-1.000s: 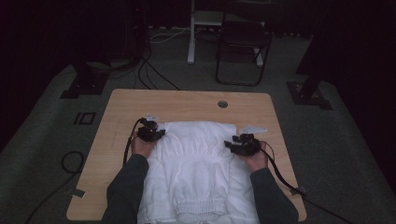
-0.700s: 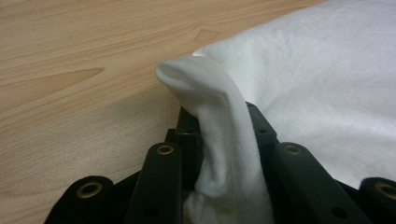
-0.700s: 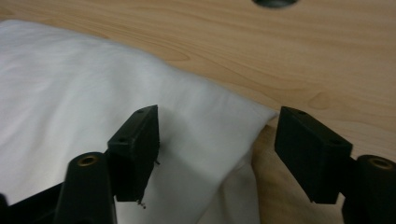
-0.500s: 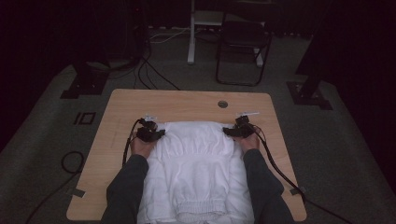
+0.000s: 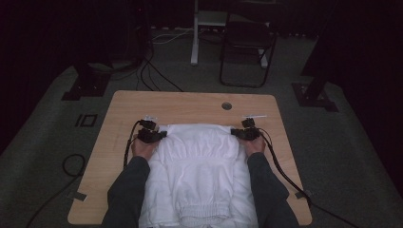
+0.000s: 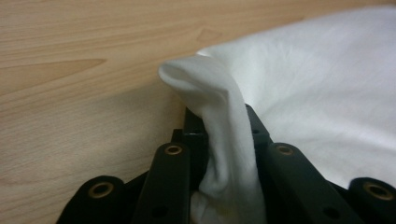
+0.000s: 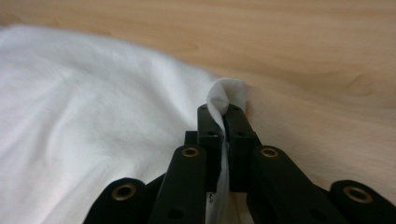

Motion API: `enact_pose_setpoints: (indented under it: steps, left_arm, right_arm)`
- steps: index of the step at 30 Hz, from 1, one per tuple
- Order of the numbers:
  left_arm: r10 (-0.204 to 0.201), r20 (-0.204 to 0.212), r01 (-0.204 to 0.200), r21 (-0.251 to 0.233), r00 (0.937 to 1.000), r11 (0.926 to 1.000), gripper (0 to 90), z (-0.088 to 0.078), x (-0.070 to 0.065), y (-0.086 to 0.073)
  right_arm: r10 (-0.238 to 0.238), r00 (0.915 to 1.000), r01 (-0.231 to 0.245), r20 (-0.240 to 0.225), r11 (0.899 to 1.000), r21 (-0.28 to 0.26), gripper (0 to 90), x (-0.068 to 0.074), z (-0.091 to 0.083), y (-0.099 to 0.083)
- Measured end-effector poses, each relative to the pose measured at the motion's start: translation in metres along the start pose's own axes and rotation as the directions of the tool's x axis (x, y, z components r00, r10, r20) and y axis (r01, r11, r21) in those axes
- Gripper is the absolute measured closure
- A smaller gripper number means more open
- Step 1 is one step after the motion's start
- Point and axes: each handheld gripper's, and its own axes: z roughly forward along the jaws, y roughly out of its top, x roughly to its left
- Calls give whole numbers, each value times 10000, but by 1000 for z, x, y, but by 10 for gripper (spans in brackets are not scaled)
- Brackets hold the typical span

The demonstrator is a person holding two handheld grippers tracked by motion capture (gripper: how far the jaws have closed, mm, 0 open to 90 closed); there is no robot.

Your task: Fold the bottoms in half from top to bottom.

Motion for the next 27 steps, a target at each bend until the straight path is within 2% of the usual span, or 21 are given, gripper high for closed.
enact_pose_setpoints:
  steps: [3,5,6,7,8,9,10,11,13,16,17,18,19,22,23,24,26,27]
  left_arm:
    - [-165,338,184,-543,9993,9984,794,-14,2,11]
    - [145,131,-134,-824,9998,9965,795,-25,-2,22]
    - [161,158,-146,-931,9997,9955,795,-29,-3,27]
    - [161,158,-146,-931,9997,9955,795,-29,-3,27]
    - [209,221,-174,-1500,9995,9885,795,-41,-7,41]
    - [269,256,-216,-1860,9993,9823,794,-49,-10,48]
    - [278,355,-198,-2094,9990,9776,794,-55,-12,54]
    - [373,383,-276,-2269,9986,9735,794,-60,-15,58]
    - [539,411,-423,-2439,9977,9689,793,-68,-19,60]
    - [694,510,-549,-2435,9963,9683,792,-74,-21,55]
    - [694,510,-549,-2435,9963,9683,792,-74,-21,55]
    - [844,642,-657,-2519,9944,9655,792,-80,-22,46]
    - [844,642,-657,-2519,9944,9655,791,-80,-22,46]
    - [1254,924,-966,-2682,9878,9585,791,-95,-29,28]
    - [1254,924,-966,-2682,9878,9585,790,-95,-29,28]
    - [1460,1221,-1070,-2805,9817,9539,789,-106,-33,14]
    - [1634,1327,-1208,-2820,9776,9518,788,-113,-38,1]
    - [1634,1327,-1208,-2820,9776,9518,788,-113,-38,1]
  right_arm:
    - [50,9998,-60,-192,9986,-527,876,-2,-14,8]
    - [-494,9982,469,-349,9965,-690,878,0,-25,18]
    - [-839,9963,822,-209,9941,-712,878,3,-30,24]
    - [-982,9952,973,-59,9917,-839,877,5,-34,28]
    - [-914,9958,914,56,9873,-1299,877,6,-44,37]
    - [-855,9963,850,29,9851,-1493,877,6,-48,40]
    - [-814,9967,798,-2,9767,-1994,877,6,-56,47]
    - [-866,9962,838,-24,9704,-2266,877,6,-63,52]
    - [-996,9950,938,-108,9636,-2502,876,7,-71,58]
    - [-1433,9894,1321,-244,9563,-2609,875,11,-82,54]
    - [-1433,9894,1321,-244,9563,-2609,875,11,-82,54]
    - [-1732,9842,1574,-382,9523,-2613,874,15,-89,45]
    - [-1732,9842,1574,-382,9523,-2613,874,15,-89,45]
    - [-2192,9731,1920,-712,9420,-2754,874,22,-105,24]
    - [-2192,9731,1920,-712,9420,-2754,874,22,-105,24]
    - [-2530,9636,2204,-869,9349,-2782,873,28,-115,10]
    - [-2675,9589,2329,-948,9325,-2759,873,31,-122,-2]
    - [-2675,9589,2329,-948,9325,-2759,873,31,-122,-2]
